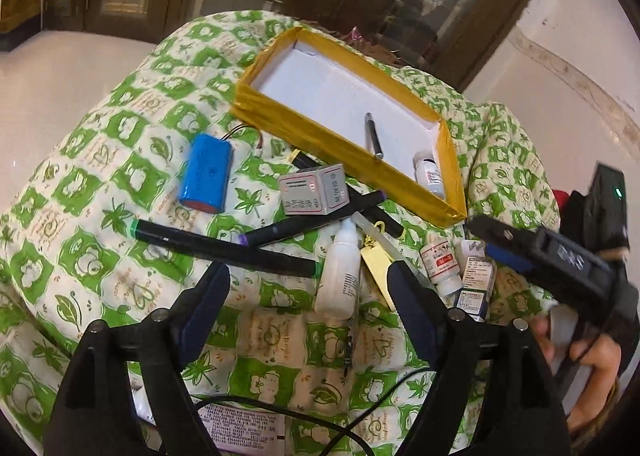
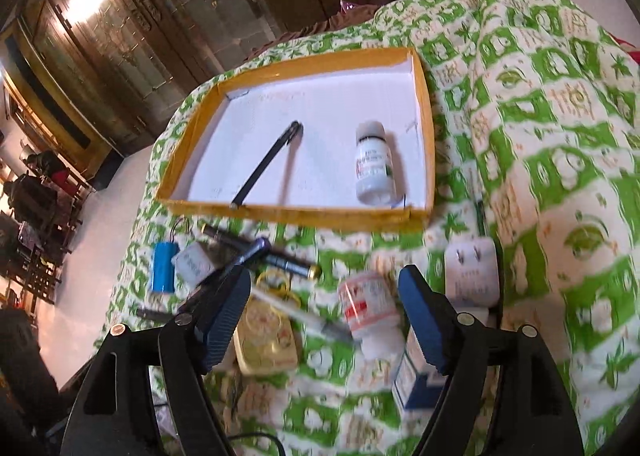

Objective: Organize rigid objects
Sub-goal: 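Grasp the white spray bottle with the left tool while the right tool grasps the yellow cartoon tag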

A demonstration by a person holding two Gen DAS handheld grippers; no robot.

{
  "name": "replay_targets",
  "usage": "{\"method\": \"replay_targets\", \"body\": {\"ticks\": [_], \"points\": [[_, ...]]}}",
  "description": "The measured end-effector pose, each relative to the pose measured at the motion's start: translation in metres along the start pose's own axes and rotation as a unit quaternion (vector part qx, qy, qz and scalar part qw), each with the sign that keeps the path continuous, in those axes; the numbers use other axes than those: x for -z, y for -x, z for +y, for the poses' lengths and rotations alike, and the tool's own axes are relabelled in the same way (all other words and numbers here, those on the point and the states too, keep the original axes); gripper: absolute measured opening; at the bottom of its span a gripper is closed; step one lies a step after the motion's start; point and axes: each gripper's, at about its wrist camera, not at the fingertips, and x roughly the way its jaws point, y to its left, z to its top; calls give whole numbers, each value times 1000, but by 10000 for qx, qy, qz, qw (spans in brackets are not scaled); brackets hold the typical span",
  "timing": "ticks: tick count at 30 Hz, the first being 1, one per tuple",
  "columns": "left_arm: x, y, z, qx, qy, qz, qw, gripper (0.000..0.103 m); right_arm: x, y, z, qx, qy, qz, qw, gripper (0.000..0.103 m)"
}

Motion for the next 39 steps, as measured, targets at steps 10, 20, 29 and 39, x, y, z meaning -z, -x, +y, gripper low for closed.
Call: {"method": "replay_targets", "body": {"ticks": [10, 20, 29, 39], "points": [[3, -8, -1, -5, -41, 224, 9997, 81, 26, 10, -13, -135, -167, 497, 9985, 77], [7, -35, -36, -287, -952, 712, 9925, 72, 24, 11, -32, -401, -546, 651, 9956, 77], [9, -82, -73, -833, -2074, 1241, 9668, 36, 19, 12, -41, -437, -661, 612, 9950, 77], [9, -70, -73, -579, -2212, 1392, 9635, 27, 17, 9, -37, -577, -518, 624, 9950, 76]]}}
